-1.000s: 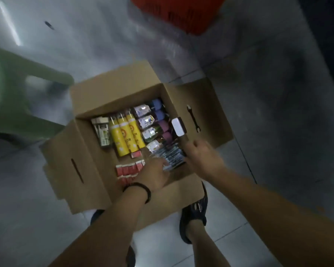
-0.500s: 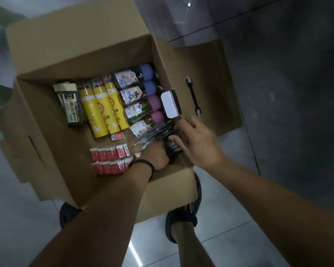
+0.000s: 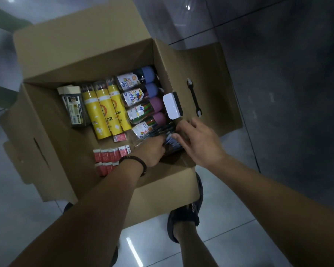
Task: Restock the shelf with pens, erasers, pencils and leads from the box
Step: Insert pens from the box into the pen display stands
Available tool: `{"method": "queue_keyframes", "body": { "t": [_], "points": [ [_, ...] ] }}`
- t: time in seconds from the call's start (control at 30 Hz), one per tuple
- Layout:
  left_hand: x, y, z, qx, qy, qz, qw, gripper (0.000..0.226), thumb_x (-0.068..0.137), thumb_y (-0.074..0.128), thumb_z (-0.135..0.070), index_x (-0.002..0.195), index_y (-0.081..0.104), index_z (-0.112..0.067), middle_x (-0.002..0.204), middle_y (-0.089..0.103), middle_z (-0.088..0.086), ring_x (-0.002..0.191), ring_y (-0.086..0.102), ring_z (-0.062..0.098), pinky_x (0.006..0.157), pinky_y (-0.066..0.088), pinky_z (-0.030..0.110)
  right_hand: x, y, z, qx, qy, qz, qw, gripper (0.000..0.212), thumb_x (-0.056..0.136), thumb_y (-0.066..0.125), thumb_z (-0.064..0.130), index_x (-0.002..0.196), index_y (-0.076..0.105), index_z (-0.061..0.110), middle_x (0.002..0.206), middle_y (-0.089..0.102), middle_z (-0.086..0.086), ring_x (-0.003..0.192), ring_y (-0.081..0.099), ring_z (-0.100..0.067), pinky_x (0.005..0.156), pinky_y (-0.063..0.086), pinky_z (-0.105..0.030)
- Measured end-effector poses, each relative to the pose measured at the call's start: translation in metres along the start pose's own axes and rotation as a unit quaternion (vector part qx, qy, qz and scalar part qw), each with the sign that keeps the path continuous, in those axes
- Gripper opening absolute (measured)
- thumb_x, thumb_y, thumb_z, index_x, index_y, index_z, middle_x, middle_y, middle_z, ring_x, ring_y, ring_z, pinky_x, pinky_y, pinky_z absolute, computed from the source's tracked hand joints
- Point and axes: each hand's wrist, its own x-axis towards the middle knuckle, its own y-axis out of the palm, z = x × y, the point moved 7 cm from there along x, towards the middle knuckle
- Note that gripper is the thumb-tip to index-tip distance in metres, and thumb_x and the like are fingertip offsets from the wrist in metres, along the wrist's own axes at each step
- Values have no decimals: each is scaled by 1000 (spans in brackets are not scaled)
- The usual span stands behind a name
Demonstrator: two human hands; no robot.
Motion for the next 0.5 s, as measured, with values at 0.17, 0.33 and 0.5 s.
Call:
{"method": "queue_keyframes", "body": {
  "t": [0.17,0.33,0.5],
  "points": [
    [-54,-25,-2,-322,-35,-15,946,16,110,54,-18,123,59,-10,85,68,7,64,65,20,67,59,38,-10,-31,12,51,40,-24,998,28,113,41,39,122,62,23,107,62,1,91,62,-16,73,59,-41],
    [-165,-64,-19,-607,-41,38,792,29,110,48,0,137,56,-5,108,73,14,88,74,27,86,64,47,-27,-70,74,183,172,-24,968,19,110,52,33,108,68,24,97,72,7,88,69,-12,77,61,-46],
    [-309,-149,-56,-640,34,28,767,33,105,53,1,138,53,6,120,72,26,92,75,32,81,65,43,-28,-142,218,411,201,13,889,13,102,69,27,102,77,16,93,77,-2,88,73,-18,81,59,-43]
  ]
}}
